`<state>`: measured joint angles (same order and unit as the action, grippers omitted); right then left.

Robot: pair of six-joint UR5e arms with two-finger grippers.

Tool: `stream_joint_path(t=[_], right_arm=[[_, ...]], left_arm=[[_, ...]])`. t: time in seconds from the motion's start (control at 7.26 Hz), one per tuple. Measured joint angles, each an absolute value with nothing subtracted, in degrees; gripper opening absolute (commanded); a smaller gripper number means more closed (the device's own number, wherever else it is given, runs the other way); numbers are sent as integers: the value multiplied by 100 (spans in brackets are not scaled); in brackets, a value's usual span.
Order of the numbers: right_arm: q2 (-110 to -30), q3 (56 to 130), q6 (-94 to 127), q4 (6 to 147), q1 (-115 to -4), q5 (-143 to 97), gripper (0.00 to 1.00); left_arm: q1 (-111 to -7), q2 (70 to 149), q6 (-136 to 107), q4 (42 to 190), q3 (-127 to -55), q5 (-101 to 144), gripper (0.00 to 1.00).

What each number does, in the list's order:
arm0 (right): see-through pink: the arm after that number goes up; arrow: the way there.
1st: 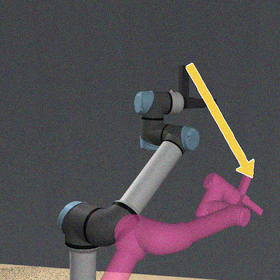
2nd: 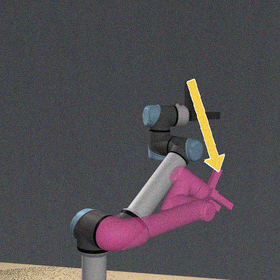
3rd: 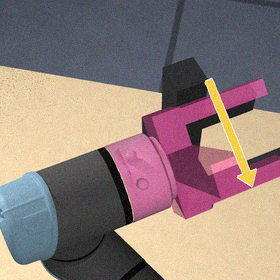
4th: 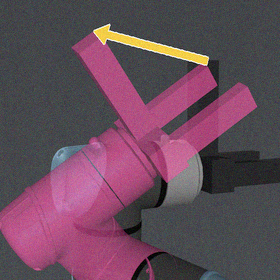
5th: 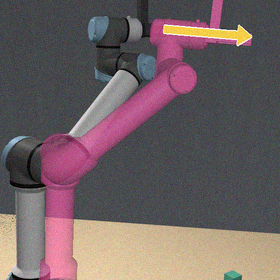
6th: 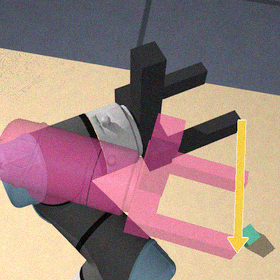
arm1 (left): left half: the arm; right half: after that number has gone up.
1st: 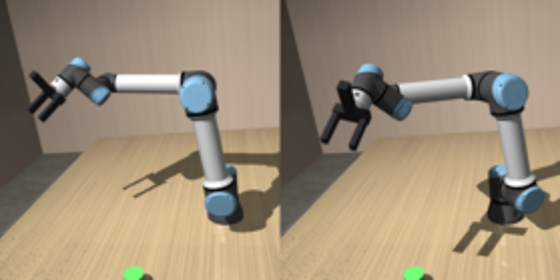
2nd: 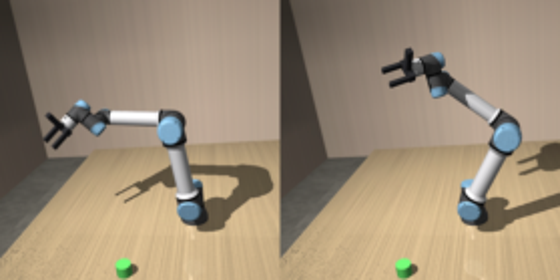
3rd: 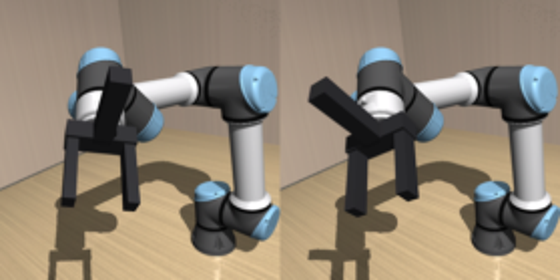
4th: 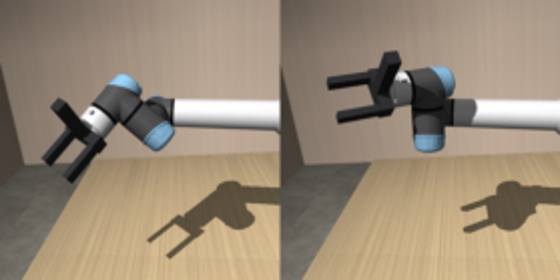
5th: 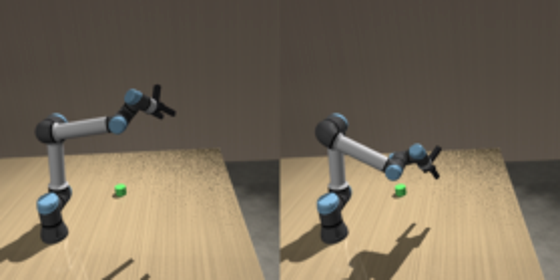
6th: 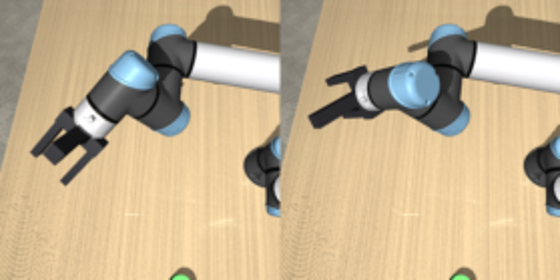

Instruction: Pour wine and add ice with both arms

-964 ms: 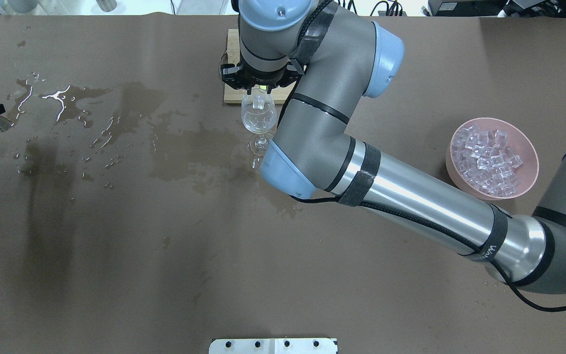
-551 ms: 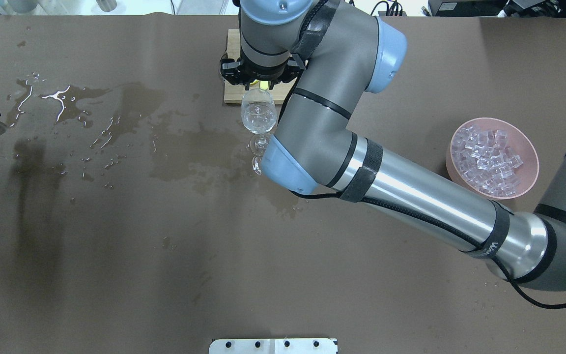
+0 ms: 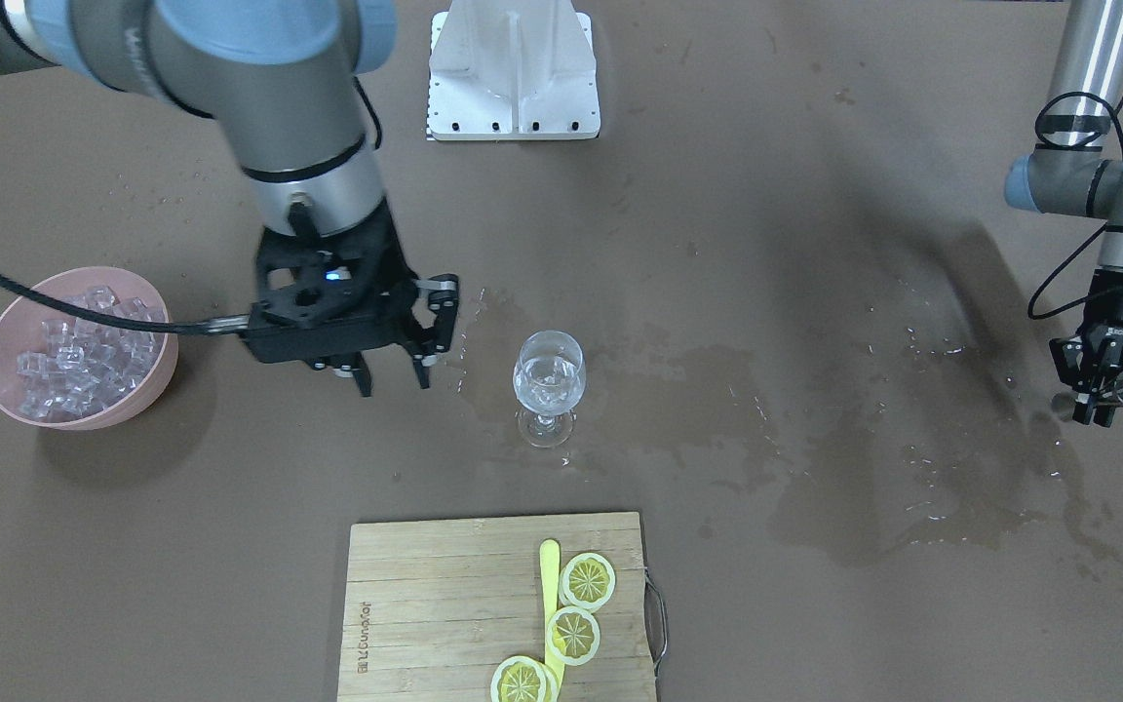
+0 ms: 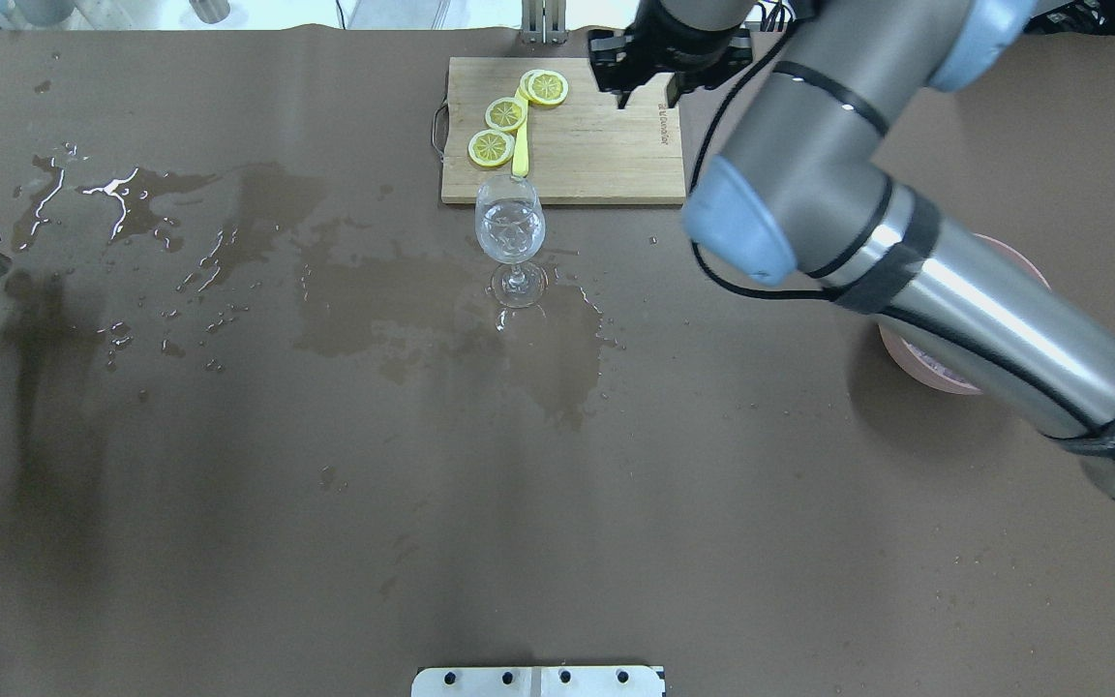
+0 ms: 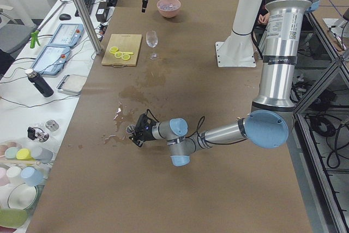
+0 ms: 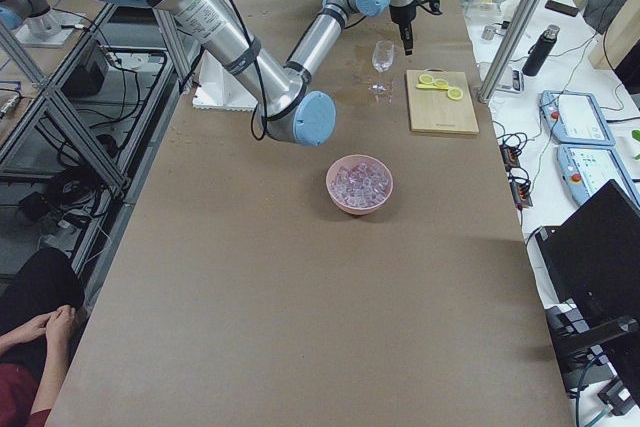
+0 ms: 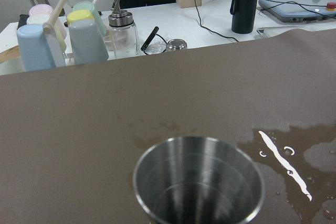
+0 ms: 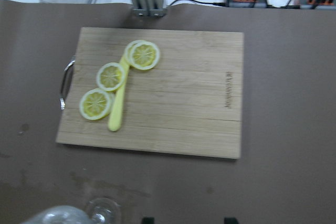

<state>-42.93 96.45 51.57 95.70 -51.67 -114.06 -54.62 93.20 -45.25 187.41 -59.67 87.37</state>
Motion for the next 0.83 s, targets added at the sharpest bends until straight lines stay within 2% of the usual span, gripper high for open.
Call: stream_joint_path(t=[0.14,0.41,0.55,0.83], right_arm=[[-4876,10014,4806,9572,-5609,-11856,68],[-5759,10219,3695,9568,-6513,-12579,76],[-6090,10174,3161,9561,-6835,-12712,76],[-6463,9645,1988,9551,-7388,-12779,77]], left_arm=[[-5430,9331,-4531,18717,-5939,8742,0],[-5378,9343,-4527,18704,-5926,8749,0],[-5368,9348,-4522,18708,-5939,8758,11],[-5362,9351,-4518,18734,-5973,8764,19]])
